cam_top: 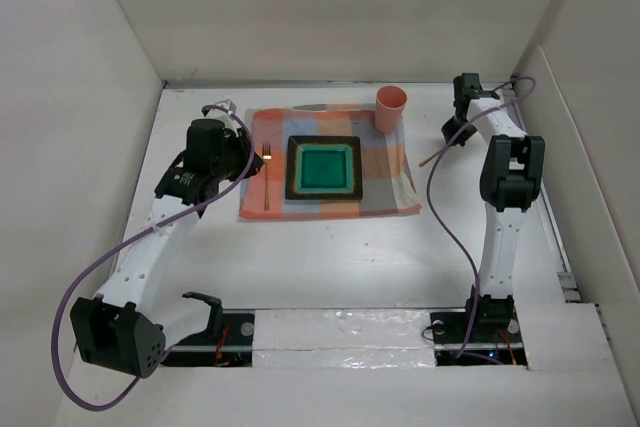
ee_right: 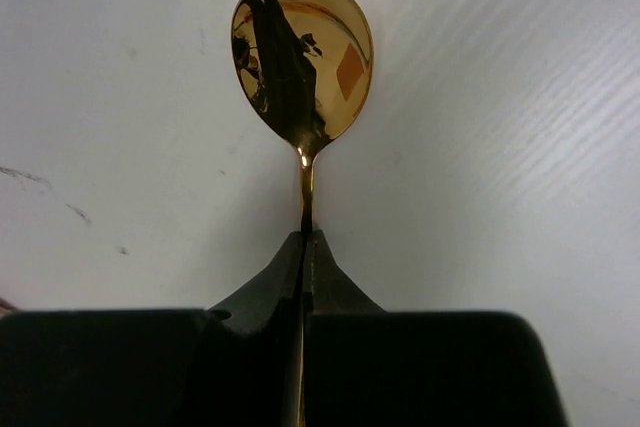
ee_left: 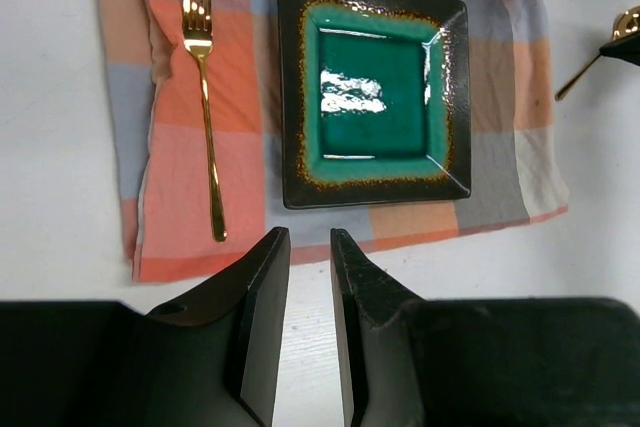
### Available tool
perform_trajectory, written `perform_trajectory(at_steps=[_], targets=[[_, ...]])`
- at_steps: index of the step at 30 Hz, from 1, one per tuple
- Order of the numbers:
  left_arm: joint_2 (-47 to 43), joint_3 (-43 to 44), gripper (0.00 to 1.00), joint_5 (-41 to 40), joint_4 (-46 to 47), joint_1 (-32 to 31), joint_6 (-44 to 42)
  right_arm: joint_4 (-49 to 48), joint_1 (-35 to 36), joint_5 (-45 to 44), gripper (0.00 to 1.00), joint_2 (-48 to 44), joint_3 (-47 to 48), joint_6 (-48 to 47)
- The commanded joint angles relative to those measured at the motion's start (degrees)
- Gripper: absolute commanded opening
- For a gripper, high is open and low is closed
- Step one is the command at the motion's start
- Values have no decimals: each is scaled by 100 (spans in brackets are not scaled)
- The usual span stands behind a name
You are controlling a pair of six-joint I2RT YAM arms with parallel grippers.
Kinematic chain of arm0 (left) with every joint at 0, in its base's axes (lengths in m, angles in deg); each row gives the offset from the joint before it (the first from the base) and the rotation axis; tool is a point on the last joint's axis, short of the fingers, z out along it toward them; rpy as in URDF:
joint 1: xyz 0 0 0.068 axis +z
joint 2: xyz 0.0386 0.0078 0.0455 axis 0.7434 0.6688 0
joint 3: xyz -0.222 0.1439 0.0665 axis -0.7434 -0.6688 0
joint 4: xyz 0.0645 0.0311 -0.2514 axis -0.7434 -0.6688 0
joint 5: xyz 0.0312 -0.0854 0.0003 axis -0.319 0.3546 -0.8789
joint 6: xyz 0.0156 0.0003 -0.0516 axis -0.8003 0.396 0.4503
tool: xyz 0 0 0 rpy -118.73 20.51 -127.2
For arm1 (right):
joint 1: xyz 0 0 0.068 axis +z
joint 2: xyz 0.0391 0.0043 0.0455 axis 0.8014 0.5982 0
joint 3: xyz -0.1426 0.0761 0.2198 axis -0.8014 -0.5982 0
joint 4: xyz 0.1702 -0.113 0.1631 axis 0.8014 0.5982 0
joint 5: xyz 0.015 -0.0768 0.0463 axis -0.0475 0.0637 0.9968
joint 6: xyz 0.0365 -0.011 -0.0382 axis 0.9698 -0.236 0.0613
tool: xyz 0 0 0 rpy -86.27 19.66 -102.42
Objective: Set the dinner table for one person
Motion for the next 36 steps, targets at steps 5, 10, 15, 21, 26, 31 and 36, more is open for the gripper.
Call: perform_trajectory(at_steps=[5,10,15,21,26,31,36], targets=[[-130,100,21,171,113,-31,-134,-596,-13,-249,0,-1473,-897,-776],[159,127,21,550,201,-31,-29,-1107,57,111,0,-2905,-1767,-1593],[415,65,21,901,385,21,182,-1556,374,875,0,-4181,-2797,-2114],[441,267,21,665,254,22,200,-1091,1260,1885,0,-4340,-2982,-2685],[310,320,22,611,192,22,322,-1274,1972,1921,0,-4113,-3315,-2650],[12,92,22,541,122,22,419,-1503,2298,2071,0,-3638,-3299,-2702],[-200,-84,22,366,25,22,428,-1565,2298,2071,0,-2848,-2913,-2790]])
